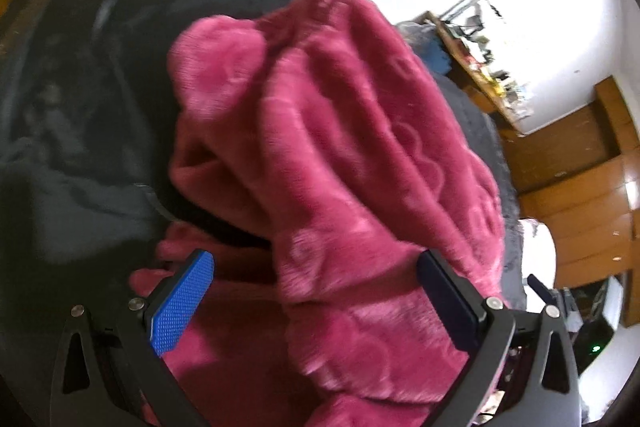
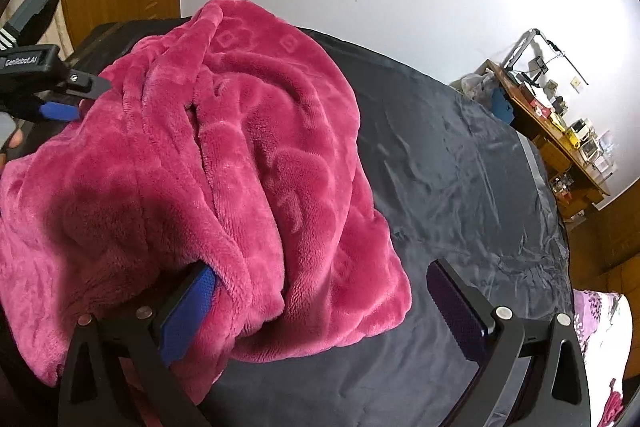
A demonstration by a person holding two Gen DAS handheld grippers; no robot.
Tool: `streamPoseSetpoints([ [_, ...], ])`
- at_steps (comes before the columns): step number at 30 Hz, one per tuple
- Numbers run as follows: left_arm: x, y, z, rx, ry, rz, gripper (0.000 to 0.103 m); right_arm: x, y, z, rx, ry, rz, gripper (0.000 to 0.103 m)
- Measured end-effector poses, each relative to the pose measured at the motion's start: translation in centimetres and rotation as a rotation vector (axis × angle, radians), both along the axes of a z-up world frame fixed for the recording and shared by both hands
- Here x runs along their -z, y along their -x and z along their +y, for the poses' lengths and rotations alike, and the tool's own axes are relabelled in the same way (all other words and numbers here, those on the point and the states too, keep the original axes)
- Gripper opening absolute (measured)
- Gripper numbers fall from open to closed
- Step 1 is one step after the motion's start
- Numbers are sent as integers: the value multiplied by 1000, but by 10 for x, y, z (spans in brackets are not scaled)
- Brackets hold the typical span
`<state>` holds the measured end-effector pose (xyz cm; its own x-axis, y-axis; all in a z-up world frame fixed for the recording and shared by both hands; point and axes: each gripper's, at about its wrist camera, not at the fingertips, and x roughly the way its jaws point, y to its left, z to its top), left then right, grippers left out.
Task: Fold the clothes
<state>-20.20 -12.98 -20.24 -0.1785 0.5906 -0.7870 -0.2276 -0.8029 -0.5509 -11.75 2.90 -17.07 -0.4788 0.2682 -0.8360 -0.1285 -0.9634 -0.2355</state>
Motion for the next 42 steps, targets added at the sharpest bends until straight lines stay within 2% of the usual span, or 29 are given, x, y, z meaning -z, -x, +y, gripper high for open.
streamPoseSetpoints([
  [5,14,11,-10,-35,-141,-91,102,2,-3,-1,14,21,-2,103],
  [9,23,19,-16,-57,-185,-149,100,4,-5,-5,17,30,-3,103],
  [10,25,22,-15,-50,-199,-166,91,4,-5,-5,17,35,-2,103],
  [11,27,24,-14,-41,-210,-177,74,4,-5,-5,16,37,-1,103],
  [13,30,26,-12,-25,-220,-201,54,3,-6,-5,12,39,1,103],
  [19,17,27,-29,-46,-206,-157,27,-10,-12,-9,-16,65,35,103],
  [24,-3,20,-66,-117,-231,-122,22,-35,-15,-21,-97,97,102,103],
  [29,-43,11,-98,-150,-210,-19,19,-61,-14,-37,-182,125,165,103],
  [31,-61,11,-98,-169,-215,20,18,-71,-13,-36,-203,188,189,103],
  [34,-88,-6,-123,-198,-200,95,18,-86,-11,-32,-230,295,221,103],
  [37,-101,-15,-150,-224,-190,137,18,-98,-9,-21,-237,389,250,103],
  [42,-118,-31,-170,-282,-158,172,18,-98,4,5,-175,420,271,103],
])
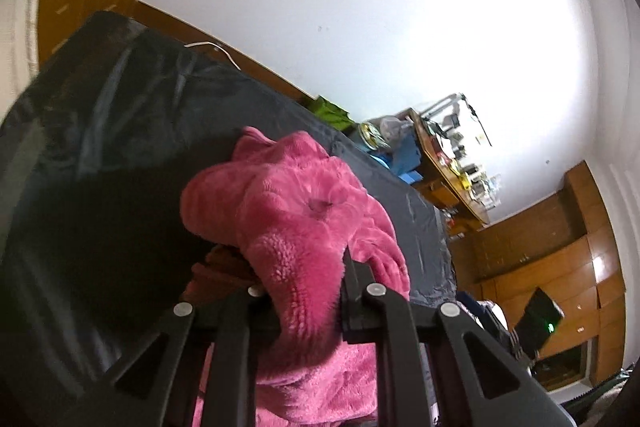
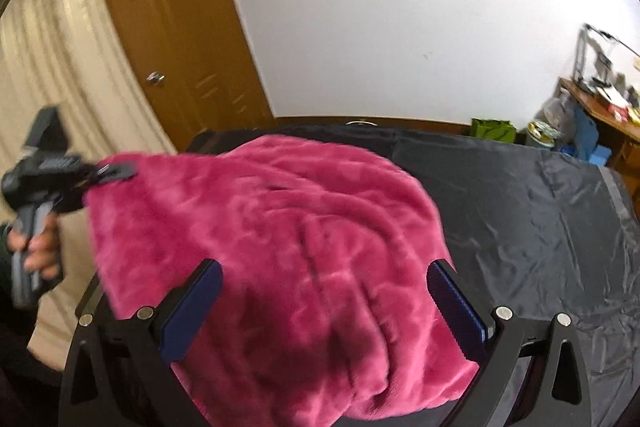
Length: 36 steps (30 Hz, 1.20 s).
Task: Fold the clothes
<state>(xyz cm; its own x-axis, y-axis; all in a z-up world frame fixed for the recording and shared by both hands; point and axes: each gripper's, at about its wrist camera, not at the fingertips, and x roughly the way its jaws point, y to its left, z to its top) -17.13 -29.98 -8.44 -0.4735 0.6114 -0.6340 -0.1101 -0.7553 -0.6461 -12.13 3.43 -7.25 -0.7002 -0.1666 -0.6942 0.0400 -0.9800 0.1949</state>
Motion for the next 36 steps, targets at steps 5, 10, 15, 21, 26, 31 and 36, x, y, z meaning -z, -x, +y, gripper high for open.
streamPoseSetpoints([
  [5,-23,-27,-21,-93,32,40,17,12,10,26,3,-20,-24,103],
  [10,-43,-50,-37,-178,62,75,17,29,33,40,21,-7,-58,103],
  [15,-57,-72,-50,-236,96,102,17,53,56,36,-38,3,-130,103],
  [21,-59,-101,-65,-320,116,91,17,87,51,-10,-294,-26,-237,103],
  [26,-60,-126,-75,-390,128,84,17,120,7,-44,-566,40,-398,103],
  [31,-56,-150,-83,-451,140,69,17,138,-31,-48,-707,17,-476,103],
  [36,-44,-166,-88,-497,157,45,17,130,-34,-30,-758,-23,-468,103],
])
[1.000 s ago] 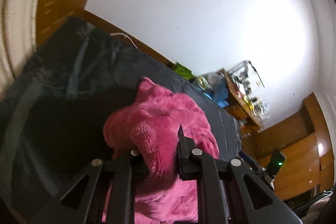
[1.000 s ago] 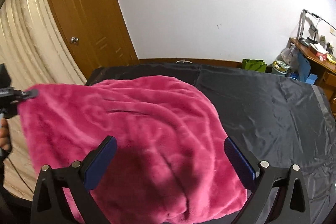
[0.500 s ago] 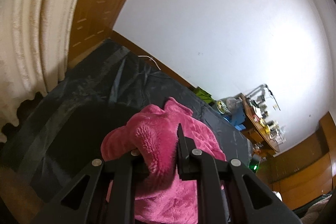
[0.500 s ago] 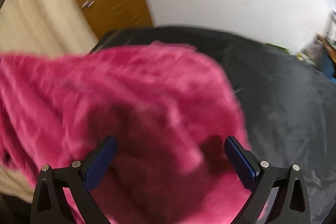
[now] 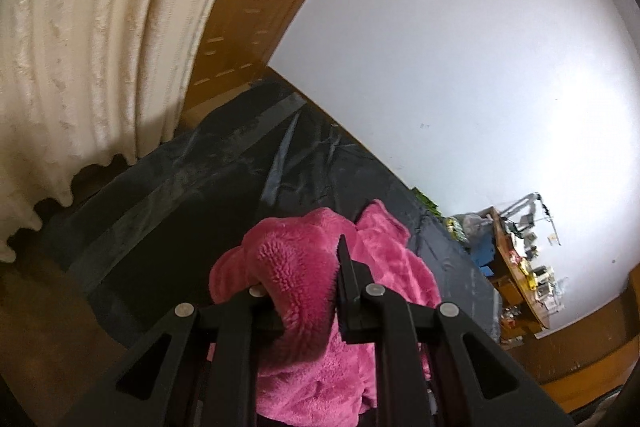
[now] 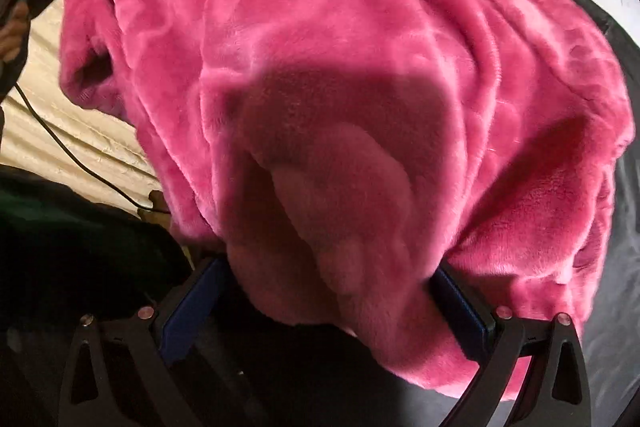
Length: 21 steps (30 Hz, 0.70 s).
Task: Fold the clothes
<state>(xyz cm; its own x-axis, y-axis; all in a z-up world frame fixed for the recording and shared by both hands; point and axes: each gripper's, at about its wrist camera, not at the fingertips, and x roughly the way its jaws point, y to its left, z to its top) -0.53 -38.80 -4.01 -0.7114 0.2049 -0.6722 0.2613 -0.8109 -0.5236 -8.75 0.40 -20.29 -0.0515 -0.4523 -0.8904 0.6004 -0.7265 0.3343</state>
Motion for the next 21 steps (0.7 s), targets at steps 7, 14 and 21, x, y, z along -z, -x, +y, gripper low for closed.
streamPoseSetpoints([
  [7,7,-2,-6,-10,-4,-7,17,-65,65,41,79,98,172,103],
  [14,15,8,-24,-8,-12,-45,17,-78,148,26,60,68,261,103],
  [21,32,20,-53,-22,-22,-99,17,-61,221,-27,33,113,157,103],
])
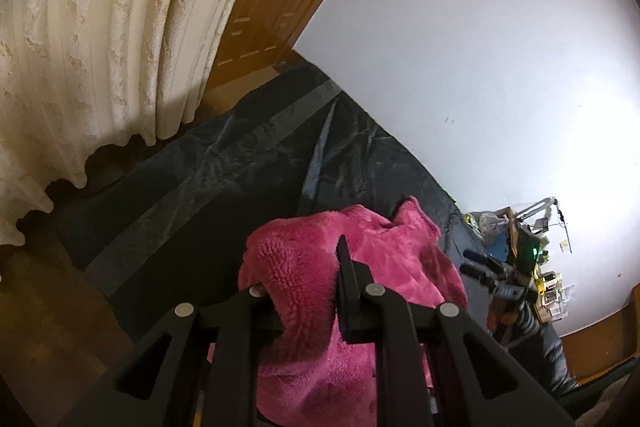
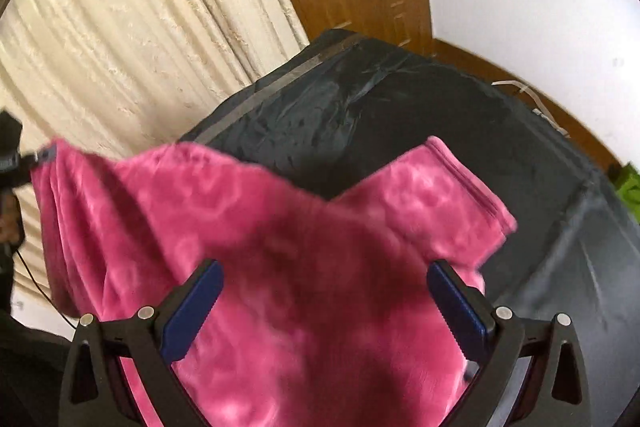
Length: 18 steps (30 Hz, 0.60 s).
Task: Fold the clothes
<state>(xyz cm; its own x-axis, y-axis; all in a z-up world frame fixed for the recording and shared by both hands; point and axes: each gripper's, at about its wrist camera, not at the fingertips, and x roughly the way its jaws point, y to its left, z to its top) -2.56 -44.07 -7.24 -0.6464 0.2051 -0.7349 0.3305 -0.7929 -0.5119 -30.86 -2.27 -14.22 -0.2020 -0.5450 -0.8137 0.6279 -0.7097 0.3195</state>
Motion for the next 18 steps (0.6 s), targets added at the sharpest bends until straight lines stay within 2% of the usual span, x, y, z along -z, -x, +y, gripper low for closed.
streamPoseSetpoints([
  [5,12,15,-18,-1,-12,-27,17,28,45,-11,1,28,-139,103],
  [9,22,30,-27,6,-27,-48,17,52,68,-9,34,103,-284,103],
  [13,30,46,-32,21,-39,-64,17,74,57,-14,-12,144,-425,103],
  [18,35,66,-33,42,-47,-74,17,59,15,-7,-127,225,-479,103],
])
